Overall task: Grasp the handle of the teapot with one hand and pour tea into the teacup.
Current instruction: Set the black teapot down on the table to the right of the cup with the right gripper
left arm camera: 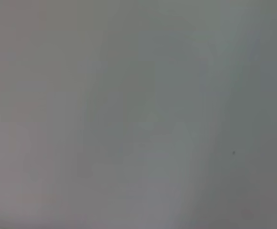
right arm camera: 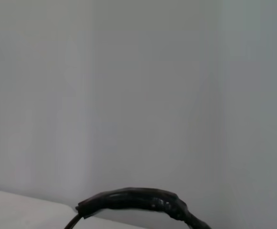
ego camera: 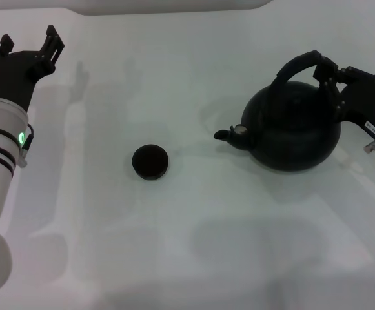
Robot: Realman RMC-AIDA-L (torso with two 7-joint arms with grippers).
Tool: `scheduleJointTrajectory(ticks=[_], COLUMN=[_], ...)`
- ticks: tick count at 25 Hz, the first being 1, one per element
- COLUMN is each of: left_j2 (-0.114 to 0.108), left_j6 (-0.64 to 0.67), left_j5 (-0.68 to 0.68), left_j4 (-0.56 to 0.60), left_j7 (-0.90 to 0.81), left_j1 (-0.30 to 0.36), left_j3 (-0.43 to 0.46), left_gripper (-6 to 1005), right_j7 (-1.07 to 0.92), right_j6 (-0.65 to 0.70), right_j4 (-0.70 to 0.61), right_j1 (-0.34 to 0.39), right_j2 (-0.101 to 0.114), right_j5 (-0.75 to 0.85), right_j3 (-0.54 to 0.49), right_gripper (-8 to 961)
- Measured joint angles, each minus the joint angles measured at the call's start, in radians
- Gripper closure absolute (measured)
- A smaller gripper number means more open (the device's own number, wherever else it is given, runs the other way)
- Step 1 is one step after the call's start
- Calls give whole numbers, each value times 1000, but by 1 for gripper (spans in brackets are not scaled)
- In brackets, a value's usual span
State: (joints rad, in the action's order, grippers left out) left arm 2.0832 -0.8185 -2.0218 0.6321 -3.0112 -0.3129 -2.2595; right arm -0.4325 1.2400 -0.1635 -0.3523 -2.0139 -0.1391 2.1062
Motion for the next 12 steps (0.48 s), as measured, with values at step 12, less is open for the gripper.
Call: scheduleJointTrajectory(ticks=[12], left_j2=[-1], left_j6=[-1], left_j5=[-1], left_j4=[0], left_j7=[0], left_j1=[2], left_j3=[0], left_gripper=[108], right_j7=[-11], right_j6=[-26], right_j4=[5], right_j1=[1], right_j2=[-2], right_j5=[1], right_j3=[5], right_gripper=[763])
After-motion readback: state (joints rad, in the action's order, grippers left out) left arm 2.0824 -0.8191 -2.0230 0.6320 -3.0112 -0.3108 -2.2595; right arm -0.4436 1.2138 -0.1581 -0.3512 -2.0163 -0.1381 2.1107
